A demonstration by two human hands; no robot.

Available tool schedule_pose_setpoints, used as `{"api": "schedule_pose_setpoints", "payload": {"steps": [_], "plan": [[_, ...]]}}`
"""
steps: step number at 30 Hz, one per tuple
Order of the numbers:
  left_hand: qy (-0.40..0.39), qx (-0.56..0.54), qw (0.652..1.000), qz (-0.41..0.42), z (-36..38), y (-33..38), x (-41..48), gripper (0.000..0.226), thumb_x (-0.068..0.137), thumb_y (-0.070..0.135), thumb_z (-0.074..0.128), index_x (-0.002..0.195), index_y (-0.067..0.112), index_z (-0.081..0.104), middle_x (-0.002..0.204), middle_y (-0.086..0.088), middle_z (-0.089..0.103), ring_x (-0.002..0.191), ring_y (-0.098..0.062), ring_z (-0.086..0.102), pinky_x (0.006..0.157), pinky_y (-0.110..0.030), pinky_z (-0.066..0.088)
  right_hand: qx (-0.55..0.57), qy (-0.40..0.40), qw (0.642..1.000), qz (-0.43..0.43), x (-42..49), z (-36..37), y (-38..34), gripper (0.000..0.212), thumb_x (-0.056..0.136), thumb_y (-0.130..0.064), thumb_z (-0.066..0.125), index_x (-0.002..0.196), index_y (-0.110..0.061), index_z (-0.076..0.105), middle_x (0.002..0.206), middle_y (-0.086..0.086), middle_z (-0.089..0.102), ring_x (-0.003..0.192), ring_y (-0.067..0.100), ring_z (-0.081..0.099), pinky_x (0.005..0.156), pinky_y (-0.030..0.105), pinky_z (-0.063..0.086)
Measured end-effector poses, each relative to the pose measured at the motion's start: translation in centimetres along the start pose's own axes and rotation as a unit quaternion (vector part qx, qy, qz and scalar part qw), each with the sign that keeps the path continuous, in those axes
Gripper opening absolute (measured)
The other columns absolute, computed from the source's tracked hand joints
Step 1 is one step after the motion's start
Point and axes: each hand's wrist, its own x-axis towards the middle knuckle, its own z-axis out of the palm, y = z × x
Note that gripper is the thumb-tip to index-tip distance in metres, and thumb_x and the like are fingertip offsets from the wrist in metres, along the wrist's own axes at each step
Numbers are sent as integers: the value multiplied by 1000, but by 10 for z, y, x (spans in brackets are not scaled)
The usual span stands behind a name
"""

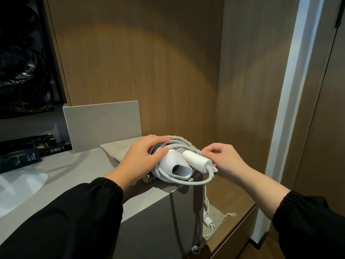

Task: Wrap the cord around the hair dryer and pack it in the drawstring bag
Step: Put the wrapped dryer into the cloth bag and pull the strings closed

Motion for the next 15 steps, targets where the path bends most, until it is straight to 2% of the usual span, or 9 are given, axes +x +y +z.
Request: {"api": "schedule_pose_setpoints", "payload": {"steps": [2, 5, 8, 10, 12, 15], "plan": [[16, -1, 1000, -2, 1, 1, -1, 23, 91, 23, 60, 110, 35, 66, 97, 25, 61, 81, 13, 50, 73, -10, 35, -47, 0, 999, -22, -1, 0, 4, 9, 86, -14, 68, 81, -15, 75, 82, 1, 70, 74, 13, 60, 59, 22, 48], [31, 0, 1000, -4, 3, 1, -2, 23, 90, 25, 60, 111, 32, 67, 104, 24, 63, 85, 11, 51, 79, -12, 38, -84, -3, 996, -32, -5, -4, 1, 14, 90, -19, 65, 90, -14, 78, 84, 0, 70, 81, 14, 62, 65, 23, 51], [34, 4, 999, 0, 4, 0, -2, 23, 91, 24, 60, 112, 32, 67, 109, 22, 64, 96, 4, 54, 87, -20, 42, -125, -43, 991, 13, -12, -8, -12, 40, 97, -36, 50, 88, -5, 75, 81, 12, 66, 73, 15, 53, 62, 23, 41], [38, 3, 999, 1, 5, 0, -2, 23, 91, 24, 59, 112, 31, 67, 109, 20, 64, 98, 1, 54, 90, -23, 43, -156, -70, 985, 33, -16, -8, -23, 57, 96, -48, 44, 81, 1, 69, 71, 11, 58, 68, 15, 50, 65, 26, 39], [41, 4, 999, 3, 5, 0, -2, 23, 92, 24, 59, 113, 30, 67, 110, 19, 64, 104, -1, 55, 94, -27, 44, -198, -94, 975, 31, -21, -5, -32, 53, 90, -54, 48, 73, -6, 62, 65, 4, 54, 63, 14, 48, 62, 25, 38], [33, 5, 999, 4, 7, -1, -2, 23, 95, 23, 54, 113, 29, 66, 111, 18, 64, 108, -1, 54, 97, -30, 44, -296, -129, 946, 20, -24, 1, -39, 35, 80, -48, 63, 82, -13, 65, 74, 0, 62, 66, 13, 55, 59, 25, 42]]}}
